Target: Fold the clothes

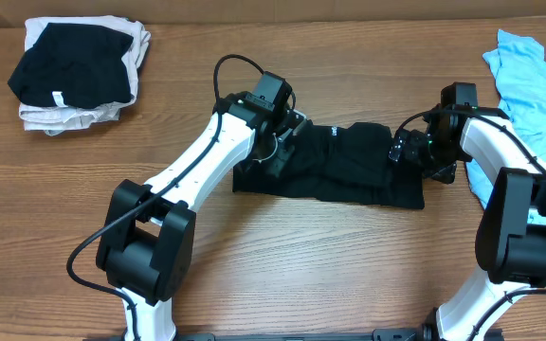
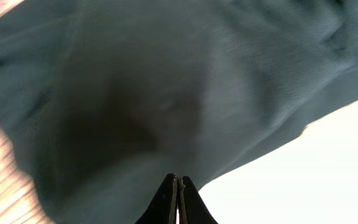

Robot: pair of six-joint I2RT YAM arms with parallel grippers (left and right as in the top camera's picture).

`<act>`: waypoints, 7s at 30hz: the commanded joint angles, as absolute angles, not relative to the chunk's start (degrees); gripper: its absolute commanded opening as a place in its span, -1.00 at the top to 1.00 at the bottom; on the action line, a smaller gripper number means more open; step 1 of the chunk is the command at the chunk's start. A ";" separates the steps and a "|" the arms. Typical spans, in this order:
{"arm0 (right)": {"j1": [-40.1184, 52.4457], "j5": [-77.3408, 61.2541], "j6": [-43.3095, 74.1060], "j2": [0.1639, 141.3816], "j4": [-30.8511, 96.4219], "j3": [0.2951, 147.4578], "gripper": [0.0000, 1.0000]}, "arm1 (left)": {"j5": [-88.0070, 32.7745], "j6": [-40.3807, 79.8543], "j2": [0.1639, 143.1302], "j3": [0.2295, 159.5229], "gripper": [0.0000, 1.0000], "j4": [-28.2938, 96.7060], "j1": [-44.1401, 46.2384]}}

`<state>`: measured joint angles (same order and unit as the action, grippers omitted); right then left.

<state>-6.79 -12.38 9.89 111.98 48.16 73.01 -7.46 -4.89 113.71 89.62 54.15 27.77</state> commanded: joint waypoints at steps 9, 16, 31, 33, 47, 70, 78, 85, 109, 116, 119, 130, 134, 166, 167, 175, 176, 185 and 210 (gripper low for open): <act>-5.65 -25.76 8.91 114.04 49.54 72.38 -0.01 | -2.31 -6.22 113.56 115.22 0.92 67.16 22.79; -7.03 -25.63 8.95 113.25 49.36 72.44 0.92 | 0.78 -6.20 113.56 124.11 0.92 71.57 19.05; -19.57 -26.68 4.69 98.76 57.76 72.51 0.92 | 1.91 -6.17 113.56 130.32 0.91 76.88 9.43; -18.94 -26.70 4.67 96.92 59.16 72.75 0.92 | 1.93 -6.20 113.56 130.30 0.92 77.14 8.75; 6.83 -20.47 22.92 95.24 57.69 84.95 0.93 | 1.91 -6.22 113.60 130.23 0.89 77.25 8.16; 28.82 -18.50 36.67 111.00 30.09 86.00 0.69 | 1.87 -6.24 116.81 129.62 0.92 76.18 8.16; 29.45 -29.23 36.88 108.75 28.97 86.04 -0.18 | 1.91 -6.24 116.81 129.62 0.92 74.56 8.16; 24.56 -24.88 34.04 99.53 40.73 90.11 -0.22 | 1.91 -6.24 116.81 129.62 0.91 73.82 8.16; 34.37 -17.02 34.39 111.92 59.13 86.19 0.75 | 1.91 -6.24 116.81 129.62 0.90 72.55 8.16; 39.27 -19.00 31.68 111.87 54.50 88.44 0.88 | 1.91 -6.24 116.81 129.62 0.89 72.31 8.16; 38.26 -19.88 29.98 111.24 54.85 90.89 0.72 | 1.91 -6.24 116.81 129.62 0.90 72.31 8.16; 28.01 -17.89 25.36 108.66 59.02 96.07 0.40 | 1.91 -6.24 116.81 129.62 0.88 72.31 8.16; 25.91 -14.83 19.94 108.66 60.53 96.07 0.25 | 1.91 -6.22 116.81 129.62 0.88 72.10 8.16; 25.91 -4.19 4.69 112.31 51.42 96.25 0.06 | 1.87 -6.00 116.84 129.62 0.75 71.53 8.16; 26.15 -6.17 5.23 112.31 51.94 96.25 0.09 | 1.87 -6.00 116.84 129.62 0.74 71.50 8.16; 31.59 -5.50 14.22 113.30 51.22 94.02 0.37 | 1.85 -6.00 116.90 129.60 0.74 71.33 8.16; 32.01 -4.91 14.22 113.97 50.85 94.02 0.39 | 1.85 -6.00 116.90 129.60 0.74 71.31 8.16; 30.92 -4.12 16.75 116.16 34.24 96.82 0.92 | 1.45 -5.98 116.90 129.60 0.75 71.75 8.16; 36.01 -4.91 27.64 114.15 61.49 101.97 0.17 | 1.89 -6.00 116.90 129.60 0.69 71.77 7.01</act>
<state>35.81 -9.45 22.41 115.35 60.80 103.74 1.56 -4.91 116.38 128.95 71.68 7.84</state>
